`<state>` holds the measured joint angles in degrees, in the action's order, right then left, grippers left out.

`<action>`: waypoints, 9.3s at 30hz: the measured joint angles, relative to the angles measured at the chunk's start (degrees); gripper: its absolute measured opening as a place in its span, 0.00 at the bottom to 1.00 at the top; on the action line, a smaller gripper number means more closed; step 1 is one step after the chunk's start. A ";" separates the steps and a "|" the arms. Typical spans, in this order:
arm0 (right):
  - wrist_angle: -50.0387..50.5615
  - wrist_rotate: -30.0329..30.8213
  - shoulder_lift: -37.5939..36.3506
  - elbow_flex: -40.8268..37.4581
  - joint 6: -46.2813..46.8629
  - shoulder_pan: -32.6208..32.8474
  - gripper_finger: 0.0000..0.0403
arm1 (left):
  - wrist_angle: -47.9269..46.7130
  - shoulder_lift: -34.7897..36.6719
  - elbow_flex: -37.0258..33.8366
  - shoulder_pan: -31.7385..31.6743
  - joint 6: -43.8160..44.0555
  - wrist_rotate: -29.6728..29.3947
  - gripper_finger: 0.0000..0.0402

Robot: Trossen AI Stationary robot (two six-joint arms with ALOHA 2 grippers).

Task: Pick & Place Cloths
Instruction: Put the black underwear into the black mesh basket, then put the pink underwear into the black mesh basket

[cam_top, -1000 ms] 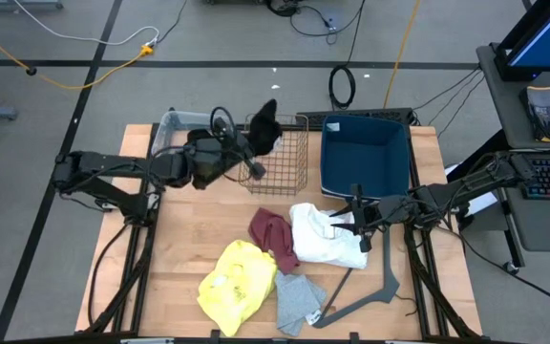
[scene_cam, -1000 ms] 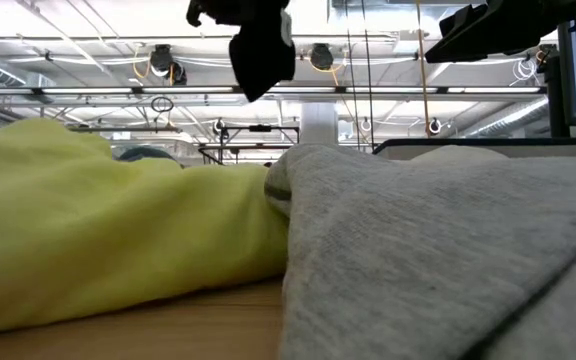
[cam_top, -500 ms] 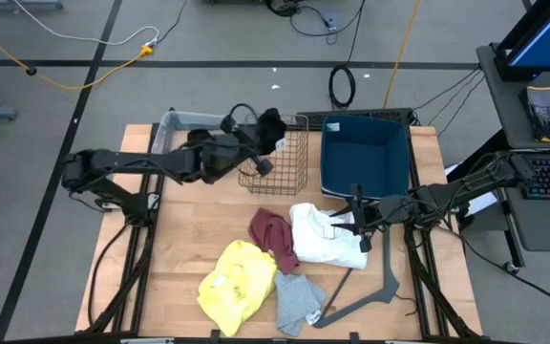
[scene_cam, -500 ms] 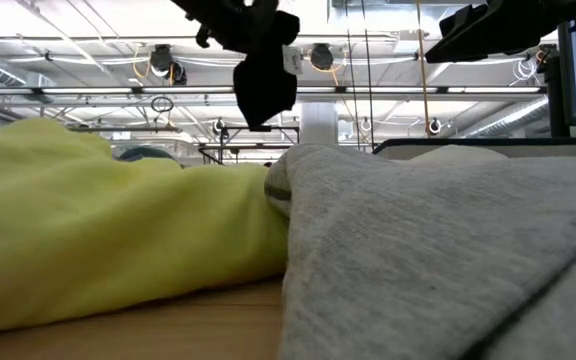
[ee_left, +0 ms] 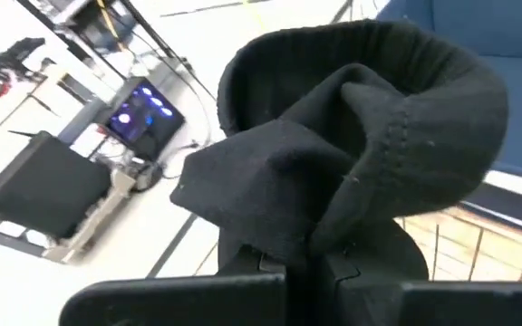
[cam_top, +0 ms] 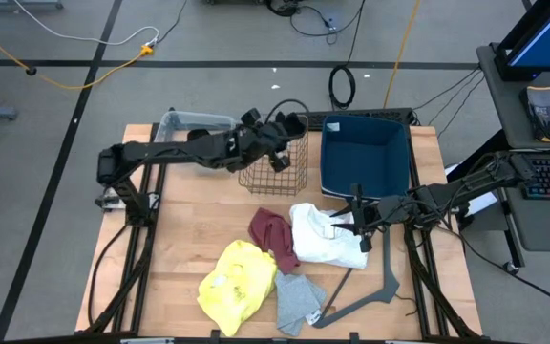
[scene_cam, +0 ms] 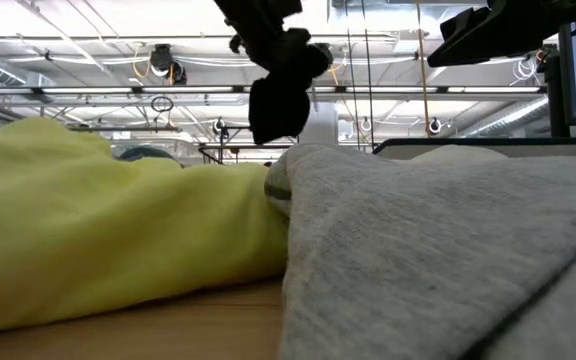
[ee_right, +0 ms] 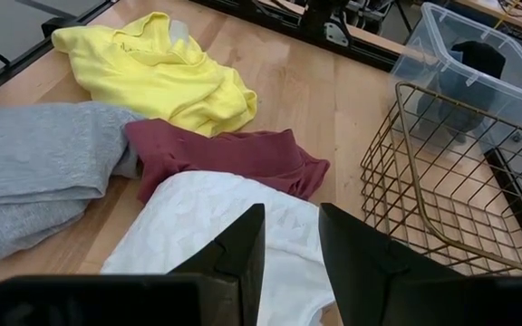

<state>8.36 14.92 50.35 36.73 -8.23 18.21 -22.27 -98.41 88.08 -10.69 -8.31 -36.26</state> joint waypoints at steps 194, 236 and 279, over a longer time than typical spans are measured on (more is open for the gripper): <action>-17.00 -12.22 54.60 25.46 -5.77 -11.82 0.33 | 13.10 56.55 -65.14 29.96 23.47 6.74 0.53; -24.22 -11.71 43.30 26.14 -16.03 -8.74 0.00 | 12.82 56.52 -65.19 29.96 23.80 8.89 0.53; -43.71 -6.06 41.56 26.21 -29.07 -35.11 0.00 | 30.76 56.55 -77.84 29.93 16.30 12.32 0.53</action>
<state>-35.35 8.86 91.91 62.94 -37.30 -16.90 8.49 -41.87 10.24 19.25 7.99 -23.94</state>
